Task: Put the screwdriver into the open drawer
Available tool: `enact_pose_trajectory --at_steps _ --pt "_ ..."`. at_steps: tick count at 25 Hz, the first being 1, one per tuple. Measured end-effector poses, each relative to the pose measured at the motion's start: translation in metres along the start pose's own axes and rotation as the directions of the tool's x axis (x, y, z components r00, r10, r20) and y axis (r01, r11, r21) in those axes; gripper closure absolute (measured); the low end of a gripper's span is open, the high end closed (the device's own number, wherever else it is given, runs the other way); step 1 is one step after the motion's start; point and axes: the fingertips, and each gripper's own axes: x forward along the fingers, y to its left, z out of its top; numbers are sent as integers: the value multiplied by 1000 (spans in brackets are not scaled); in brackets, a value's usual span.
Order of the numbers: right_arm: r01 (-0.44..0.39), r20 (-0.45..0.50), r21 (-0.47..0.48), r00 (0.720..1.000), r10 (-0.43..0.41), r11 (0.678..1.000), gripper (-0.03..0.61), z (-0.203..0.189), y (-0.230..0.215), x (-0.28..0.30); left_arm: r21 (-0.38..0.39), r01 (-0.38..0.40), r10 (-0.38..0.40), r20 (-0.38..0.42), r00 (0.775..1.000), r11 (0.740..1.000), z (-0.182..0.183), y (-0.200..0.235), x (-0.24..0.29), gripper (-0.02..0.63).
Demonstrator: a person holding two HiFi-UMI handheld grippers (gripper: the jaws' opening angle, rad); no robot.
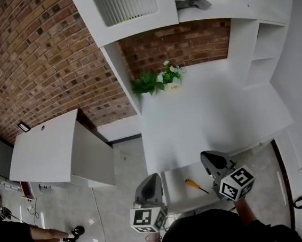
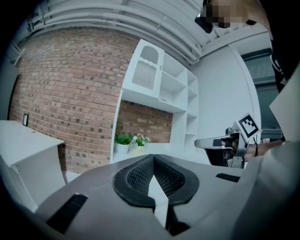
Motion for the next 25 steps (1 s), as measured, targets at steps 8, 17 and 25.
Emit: enact_pose_trajectory --at_steps 8,17,25 --pt "44 95 -24 995 -42 999 563 36 -6 -17 3 -35 34 68 997 999 29 8 -7 605" --pt "88 142 -32 986 -83 996 563 50 -18 -26 63 -59 54 92 994 996 40 12 -9 605" --pt "99 140 -53 986 -91 994 563 50 -23 -26 73 -58 51 86 995 996 42 12 -5 604"
